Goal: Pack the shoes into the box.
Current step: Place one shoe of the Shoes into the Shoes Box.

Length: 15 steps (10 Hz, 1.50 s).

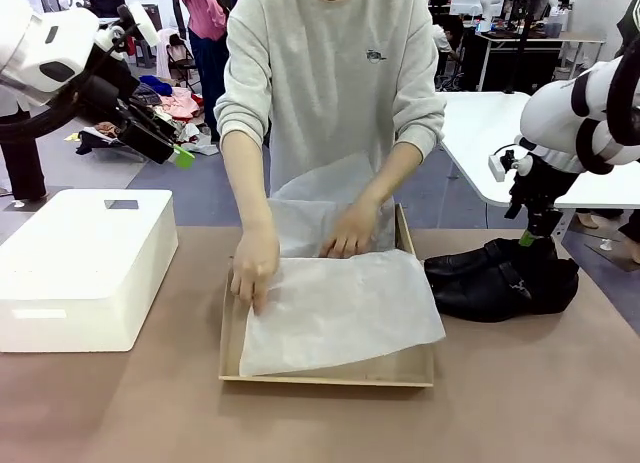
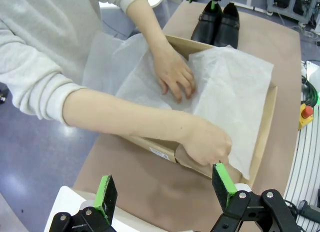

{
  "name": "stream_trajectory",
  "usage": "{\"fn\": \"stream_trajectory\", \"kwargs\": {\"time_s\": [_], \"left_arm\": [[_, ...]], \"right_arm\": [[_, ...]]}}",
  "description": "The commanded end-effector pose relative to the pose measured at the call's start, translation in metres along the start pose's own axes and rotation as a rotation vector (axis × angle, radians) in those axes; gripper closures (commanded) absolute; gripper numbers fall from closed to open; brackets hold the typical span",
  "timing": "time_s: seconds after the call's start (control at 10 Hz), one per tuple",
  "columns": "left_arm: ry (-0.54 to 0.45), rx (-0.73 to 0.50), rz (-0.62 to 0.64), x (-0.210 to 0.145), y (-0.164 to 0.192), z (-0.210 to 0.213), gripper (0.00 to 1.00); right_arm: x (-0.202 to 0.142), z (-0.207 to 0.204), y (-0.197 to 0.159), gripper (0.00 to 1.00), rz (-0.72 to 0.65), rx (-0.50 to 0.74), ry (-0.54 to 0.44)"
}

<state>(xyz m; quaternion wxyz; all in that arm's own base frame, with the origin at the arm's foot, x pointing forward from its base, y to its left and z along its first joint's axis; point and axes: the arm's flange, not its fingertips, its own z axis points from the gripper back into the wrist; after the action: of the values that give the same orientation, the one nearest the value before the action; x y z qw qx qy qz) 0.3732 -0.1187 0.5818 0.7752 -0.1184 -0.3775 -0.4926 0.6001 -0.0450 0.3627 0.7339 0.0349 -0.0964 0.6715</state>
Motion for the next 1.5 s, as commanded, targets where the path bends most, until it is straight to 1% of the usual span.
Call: {"fn": "stream_trajectory", "kwargs": {"time_s": [0.0,0.9,1.0,1.4], "left_arm": [[-0.012,-0.014,-0.008,-0.001,0.002,0.000,0.00],[-0.012,-0.014,-0.008,-0.001,0.002,0.000,0.00],[-0.012,-0.014,-0.008,-0.001,0.002,0.000,0.00],[-0.012,-0.014,-0.008,-0.001,0.002,0.000,0.00]], "right_arm": [[-0.003,-0.001,-0.007,0.00,0.003,-0.005,-0.044],[-0.008,-0.029,-0.007,0.00,-0.066,0.043,0.027],[-0.008,-0.029,-0.007,0.07,-0.072,0.054,0.028],[-0.006,-0.030,-0.008,0.73,-0.100,0.074,0.035]]}}
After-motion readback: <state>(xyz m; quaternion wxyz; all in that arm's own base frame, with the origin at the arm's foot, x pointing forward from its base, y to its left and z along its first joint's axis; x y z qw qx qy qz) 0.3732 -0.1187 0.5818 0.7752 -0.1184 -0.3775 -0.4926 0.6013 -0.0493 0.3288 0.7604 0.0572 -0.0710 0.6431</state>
